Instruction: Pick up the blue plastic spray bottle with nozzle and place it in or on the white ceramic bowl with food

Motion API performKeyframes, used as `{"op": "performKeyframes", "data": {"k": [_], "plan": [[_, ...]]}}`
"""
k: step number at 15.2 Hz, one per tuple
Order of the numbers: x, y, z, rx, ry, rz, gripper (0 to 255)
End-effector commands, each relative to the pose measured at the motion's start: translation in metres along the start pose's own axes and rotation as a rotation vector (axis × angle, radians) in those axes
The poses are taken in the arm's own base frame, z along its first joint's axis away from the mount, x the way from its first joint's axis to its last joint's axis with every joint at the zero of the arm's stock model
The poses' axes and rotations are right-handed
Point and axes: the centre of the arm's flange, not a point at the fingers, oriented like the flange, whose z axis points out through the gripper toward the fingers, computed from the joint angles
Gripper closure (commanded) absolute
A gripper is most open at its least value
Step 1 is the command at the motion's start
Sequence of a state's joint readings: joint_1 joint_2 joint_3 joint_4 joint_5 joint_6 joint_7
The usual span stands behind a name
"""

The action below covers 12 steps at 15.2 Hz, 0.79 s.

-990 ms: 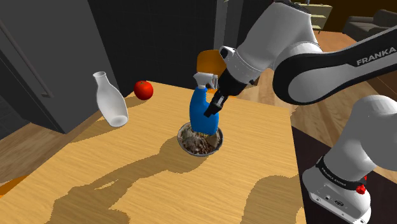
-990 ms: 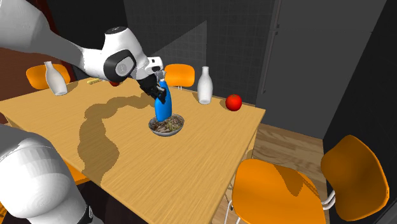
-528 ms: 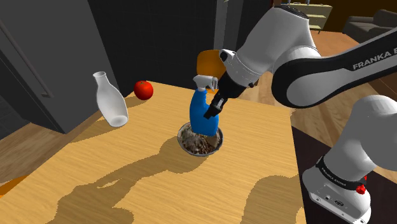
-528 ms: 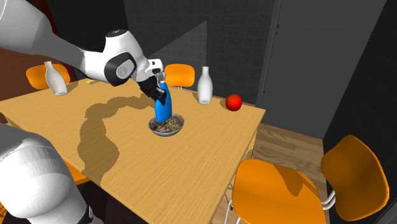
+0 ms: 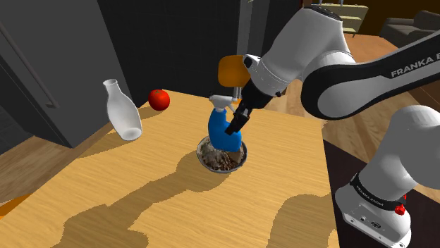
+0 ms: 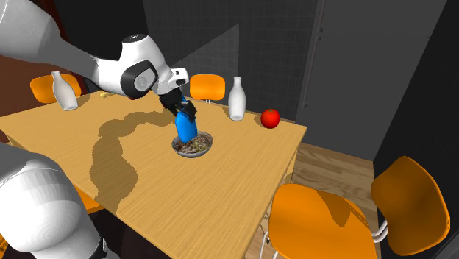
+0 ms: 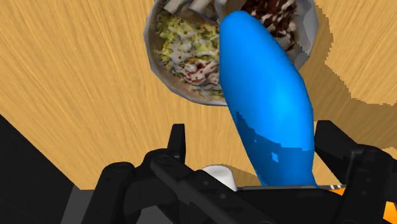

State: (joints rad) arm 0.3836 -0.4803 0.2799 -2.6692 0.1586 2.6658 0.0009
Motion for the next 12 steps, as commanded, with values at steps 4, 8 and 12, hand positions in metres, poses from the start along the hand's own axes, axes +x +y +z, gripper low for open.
{"op": "performKeyframes", "data": {"k": [4, 8, 12], "plan": [[0.000, 0.000, -0.050, 0.000, 0.000, 0.000, 0], [0.000, 0.000, -0.050, 0.000, 0.000, 0.000, 0], [0.000, 0.000, -0.050, 0.000, 0.000, 0.000, 0]]}}
